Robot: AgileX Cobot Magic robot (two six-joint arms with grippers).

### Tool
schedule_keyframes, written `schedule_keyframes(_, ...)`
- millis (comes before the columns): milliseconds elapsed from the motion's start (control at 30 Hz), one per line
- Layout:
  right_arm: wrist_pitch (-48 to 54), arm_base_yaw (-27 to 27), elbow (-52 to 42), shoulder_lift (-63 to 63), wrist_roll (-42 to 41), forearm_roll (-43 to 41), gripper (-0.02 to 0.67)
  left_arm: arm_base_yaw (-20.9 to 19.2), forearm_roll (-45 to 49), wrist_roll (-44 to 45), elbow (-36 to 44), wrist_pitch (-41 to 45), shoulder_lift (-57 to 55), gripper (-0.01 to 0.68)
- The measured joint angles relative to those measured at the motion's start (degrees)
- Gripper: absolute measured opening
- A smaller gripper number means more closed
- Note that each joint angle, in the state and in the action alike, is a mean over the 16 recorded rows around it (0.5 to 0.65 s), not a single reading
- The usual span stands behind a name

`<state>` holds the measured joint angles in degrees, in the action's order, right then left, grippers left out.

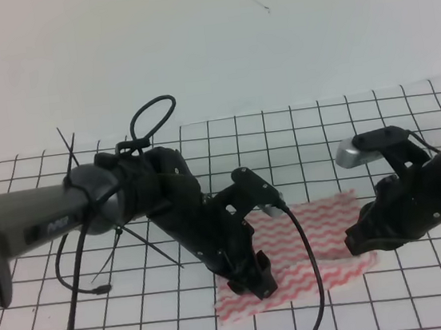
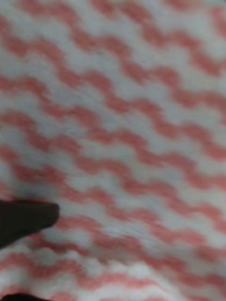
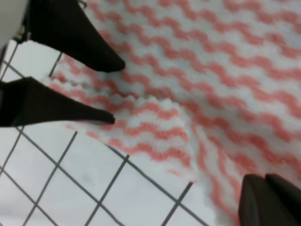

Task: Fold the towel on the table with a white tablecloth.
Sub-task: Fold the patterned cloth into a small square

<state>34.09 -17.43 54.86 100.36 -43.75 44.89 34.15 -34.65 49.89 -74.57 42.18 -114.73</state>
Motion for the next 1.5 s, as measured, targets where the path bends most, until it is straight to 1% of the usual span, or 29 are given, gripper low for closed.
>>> schedule_keyframes(433,-2.1,0.0,0.0,0.0,0.0,0.5,-0.001,0.0,-1.1,0.8,-0.1,0.0,0.3,0.218)
schedule_keyframes(567,-2.3,0.0,0.0,0.0,-0.1,0.6,-0.001,0.0,-2.2,2.1,-0.1,0.0,1.3,0.203)
schedule_keyframes(700,-2.3,0.0,0.0,0.0,-0.9,0.6,-0.001,0.0,-4.1,4.2,-0.1,0.0,2.2,0.223)
schedule_keyframes(1167,-0.3,0.0,0.0,-2.1,-5.3,0.6,-0.001,0.0,-9.9,11.2,-0.1,-0.3,2.3,0.351)
schedule_keyframes(1267,0.5,0.0,0.0,-2.9,-5.8,0.7,-0.001,0.0,-10.5,12.3,-0.1,-0.7,2.2,0.358)
schedule_keyframes(1500,2.0,0.0,0.0,-4.2,-6.4,0.7,-0.001,0.0,-12.2,15.1,-0.1,-1.4,1.6,0.352)
